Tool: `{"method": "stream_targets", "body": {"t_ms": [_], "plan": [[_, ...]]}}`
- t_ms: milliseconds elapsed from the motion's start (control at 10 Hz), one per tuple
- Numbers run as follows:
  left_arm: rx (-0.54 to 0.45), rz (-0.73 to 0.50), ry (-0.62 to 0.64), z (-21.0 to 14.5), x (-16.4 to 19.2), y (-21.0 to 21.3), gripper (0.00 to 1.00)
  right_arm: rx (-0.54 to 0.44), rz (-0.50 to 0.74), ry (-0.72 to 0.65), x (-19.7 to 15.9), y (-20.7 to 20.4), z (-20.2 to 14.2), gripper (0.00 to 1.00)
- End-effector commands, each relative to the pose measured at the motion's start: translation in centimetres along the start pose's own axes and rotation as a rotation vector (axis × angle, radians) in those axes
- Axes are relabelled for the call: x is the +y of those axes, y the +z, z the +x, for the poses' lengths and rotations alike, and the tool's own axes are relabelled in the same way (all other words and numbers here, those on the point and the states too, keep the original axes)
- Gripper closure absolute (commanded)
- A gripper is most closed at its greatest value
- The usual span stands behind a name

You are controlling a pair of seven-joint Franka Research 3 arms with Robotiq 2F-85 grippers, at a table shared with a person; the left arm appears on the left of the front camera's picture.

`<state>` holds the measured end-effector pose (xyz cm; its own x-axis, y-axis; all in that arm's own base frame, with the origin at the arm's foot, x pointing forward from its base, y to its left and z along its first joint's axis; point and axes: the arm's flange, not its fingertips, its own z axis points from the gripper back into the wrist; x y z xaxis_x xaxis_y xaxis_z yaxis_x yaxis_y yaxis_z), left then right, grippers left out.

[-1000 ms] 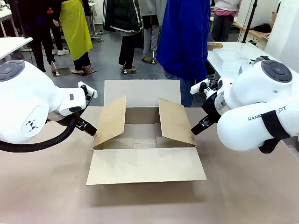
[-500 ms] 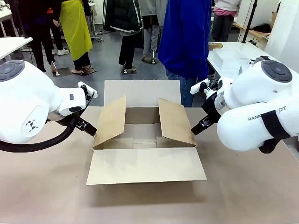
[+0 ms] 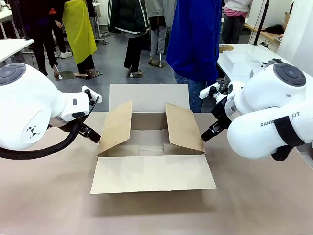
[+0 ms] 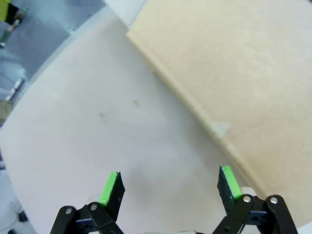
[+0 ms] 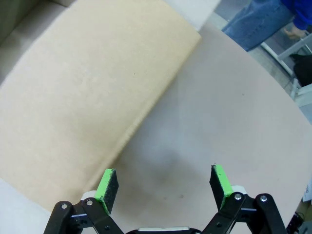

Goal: Pack the gift set into the box.
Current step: Place both hands on the side flaps of the Package Box and spread them outward.

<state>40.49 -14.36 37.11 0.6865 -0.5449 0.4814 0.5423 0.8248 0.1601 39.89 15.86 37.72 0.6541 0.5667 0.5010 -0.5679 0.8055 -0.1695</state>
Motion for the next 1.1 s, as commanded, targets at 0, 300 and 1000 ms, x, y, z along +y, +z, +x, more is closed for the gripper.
{"method": "stream_targets", "body": {"t_ms": [0,300,1000], "plan": [[0.068,0.077,0.002,-0.1,0.5,2.8,0.0,0.046,-0.049,-0.044,-0.5,2.4,-0.2,0.0],[-0.051,0.007,0.116,-1.8,2.4,10.2,0.0,-0.054,0.061,-0.243,-2.9,10.2,-1.2,0.0],[-0.485,-0.87,0.801,-22.4,19.9,19.4,0.0,-0.645,0.539,-1.136,-15.4,26.6,-24.7,0.0]]}}
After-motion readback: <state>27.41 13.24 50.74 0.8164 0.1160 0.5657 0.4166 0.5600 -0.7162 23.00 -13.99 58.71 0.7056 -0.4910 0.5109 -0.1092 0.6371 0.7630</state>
